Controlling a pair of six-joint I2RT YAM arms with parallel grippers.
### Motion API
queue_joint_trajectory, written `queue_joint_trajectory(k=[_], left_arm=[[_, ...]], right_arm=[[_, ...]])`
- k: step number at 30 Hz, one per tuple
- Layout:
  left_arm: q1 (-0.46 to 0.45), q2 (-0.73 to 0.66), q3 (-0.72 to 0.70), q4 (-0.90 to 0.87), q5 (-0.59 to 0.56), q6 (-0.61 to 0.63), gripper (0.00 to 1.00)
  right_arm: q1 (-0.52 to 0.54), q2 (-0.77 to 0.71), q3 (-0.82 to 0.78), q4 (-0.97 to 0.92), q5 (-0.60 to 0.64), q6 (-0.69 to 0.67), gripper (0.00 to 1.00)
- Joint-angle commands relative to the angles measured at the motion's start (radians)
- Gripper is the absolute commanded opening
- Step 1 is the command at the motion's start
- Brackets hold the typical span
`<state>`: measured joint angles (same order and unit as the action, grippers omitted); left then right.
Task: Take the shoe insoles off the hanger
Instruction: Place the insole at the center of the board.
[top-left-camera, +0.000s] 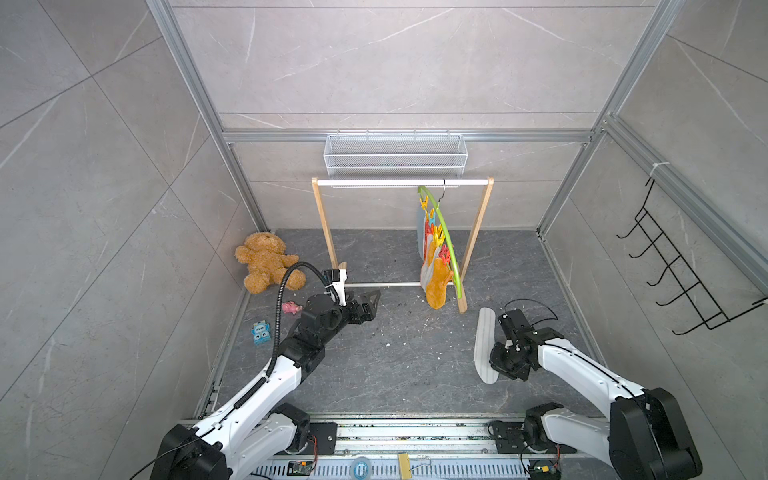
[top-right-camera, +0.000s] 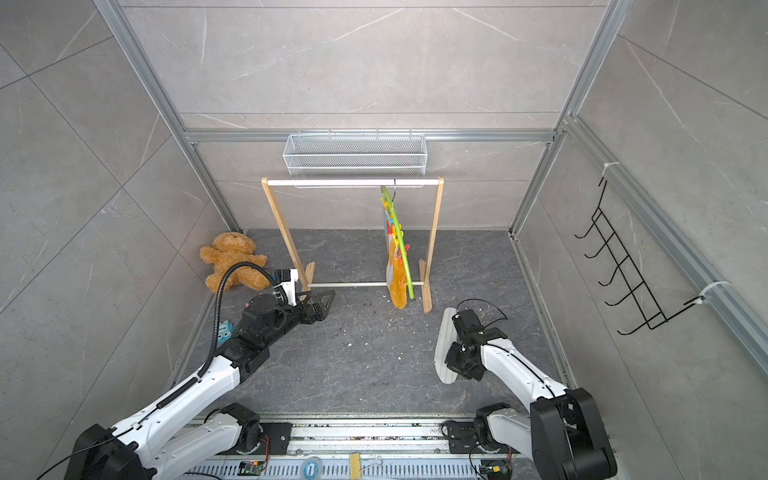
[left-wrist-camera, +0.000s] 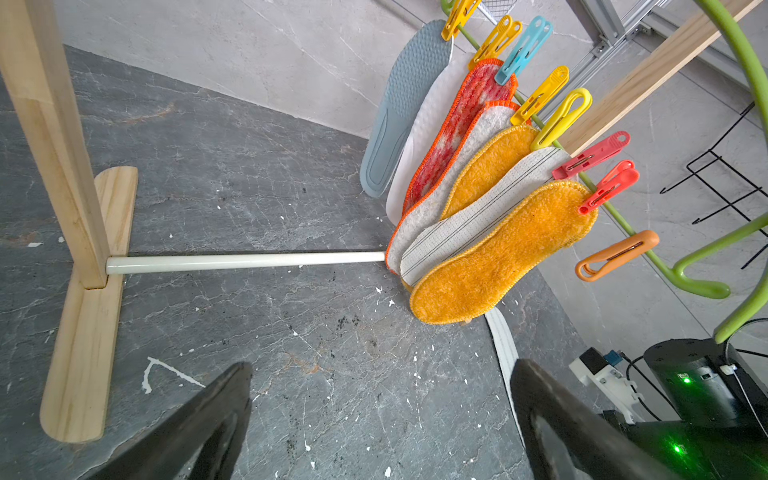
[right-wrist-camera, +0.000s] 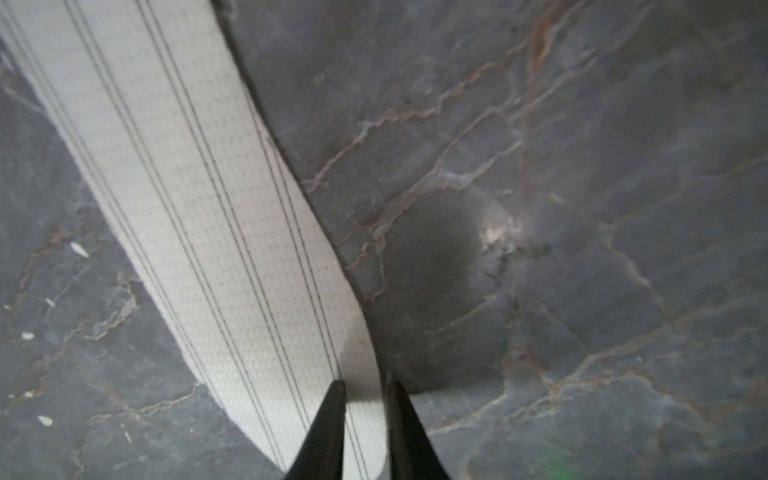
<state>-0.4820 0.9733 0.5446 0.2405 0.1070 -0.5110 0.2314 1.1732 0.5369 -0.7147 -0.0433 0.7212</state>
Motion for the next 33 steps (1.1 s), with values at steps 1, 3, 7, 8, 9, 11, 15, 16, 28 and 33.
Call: queue_joint_trajectory(k=[1, 3, 7, 8, 9, 11, 15, 16, 28, 33], left_arm=[[0.000, 0.003, -0.002, 0.054, 0.008, -0.011, 0.99], [0.000, 0.004, -0.001, 0.049, 0.008, -0.009, 0.99], [0.000, 0.005, 0.010, 0.034, 0.012, 0.008, 0.97], [0.000, 0.005, 0.012, 0.035, 0.022, 0.019, 0.96], [0.000, 0.005, 0.014, 0.036, 0.030, 0.029, 0.94], [-0.001, 0.006, 0.019, 0.035, 0.039, 0.046, 0.91], [-0.026, 0.019, 0.029, 0.035, 0.044, 0.081, 0.88], [-0.041, 0.023, 0.031, 0.036, 0.033, 0.091, 0.87], [-0.325, 0.189, 0.021, 0.226, -0.185, 0.234, 0.88], [-0.385, 0.320, 0.046, 0.309, -0.242, 0.227, 0.89]], right_arm=[[0.000, -0.013, 0.017, -0.023, 0.053, 0.017, 0.30], [-0.001, -0.023, 0.017, -0.022, 0.060, 0.020, 0.35], [-0.001, -0.062, 0.017, -0.023, 0.074, 0.025, 0.43], [0.000, -0.076, 0.018, -0.023, 0.078, 0.026, 0.45], [-0.001, -0.093, 0.020, -0.025, 0.082, 0.026, 0.48], [-0.001, -0.124, 0.026, -0.028, 0.090, 0.028, 0.52], [0.000, -0.176, 0.047, -0.031, 0.099, 0.020, 0.60], [0.000, -0.183, 0.055, -0.033, 0.103, 0.017, 0.60], [0.000, -0.298, 0.147, 0.069, 0.003, -0.087, 0.72], [0.000, -0.353, 0.193, 0.125, -0.033, -0.112, 0.76]])
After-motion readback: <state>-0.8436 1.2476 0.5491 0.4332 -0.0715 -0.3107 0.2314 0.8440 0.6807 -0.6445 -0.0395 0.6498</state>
